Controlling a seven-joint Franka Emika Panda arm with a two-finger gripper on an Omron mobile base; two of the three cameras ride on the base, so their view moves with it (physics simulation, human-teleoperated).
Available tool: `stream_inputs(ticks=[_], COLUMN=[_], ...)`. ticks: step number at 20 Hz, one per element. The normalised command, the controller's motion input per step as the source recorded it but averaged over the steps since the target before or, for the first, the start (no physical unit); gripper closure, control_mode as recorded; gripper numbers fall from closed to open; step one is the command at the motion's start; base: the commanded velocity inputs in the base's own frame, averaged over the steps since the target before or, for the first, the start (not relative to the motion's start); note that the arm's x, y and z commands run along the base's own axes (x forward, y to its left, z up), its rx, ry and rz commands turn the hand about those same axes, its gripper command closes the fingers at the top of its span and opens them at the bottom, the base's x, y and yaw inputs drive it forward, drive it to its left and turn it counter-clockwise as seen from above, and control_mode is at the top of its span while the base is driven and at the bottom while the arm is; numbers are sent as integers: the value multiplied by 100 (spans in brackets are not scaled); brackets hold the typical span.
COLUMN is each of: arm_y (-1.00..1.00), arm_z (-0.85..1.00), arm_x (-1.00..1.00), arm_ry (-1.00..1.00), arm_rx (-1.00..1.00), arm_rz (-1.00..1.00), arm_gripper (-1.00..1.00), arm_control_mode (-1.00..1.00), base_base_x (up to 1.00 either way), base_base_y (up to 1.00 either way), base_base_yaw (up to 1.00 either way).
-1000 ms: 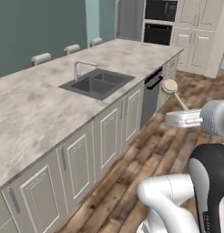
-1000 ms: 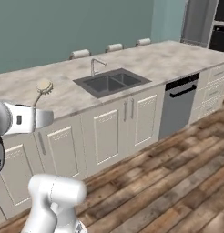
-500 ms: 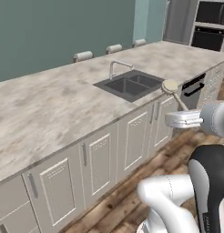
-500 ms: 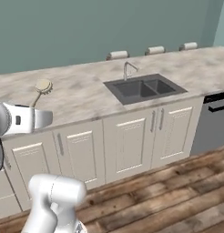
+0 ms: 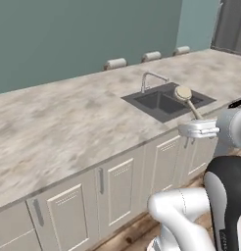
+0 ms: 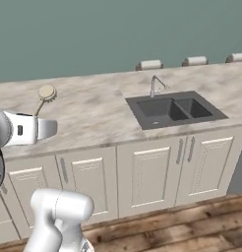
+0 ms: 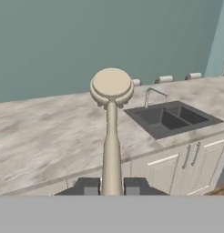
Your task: Locate and retrieve the bar soap and dish brush from the cabinet. Place them next to the sink.
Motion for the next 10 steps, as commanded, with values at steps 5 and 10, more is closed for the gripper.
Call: stream_inputs(ticks=[5,10], arm_y=[0,0], arm_z=[0,0], arm_x=[0,0], arm_ry=[0,0], arm_rx=[0,0], arm_rz=[0,0], arm_gripper=[100,100], arm_control_mode=[100,100], base_base_x=[52,41], base_base_y=[-42,-45], base_base_yaw=[27,28])
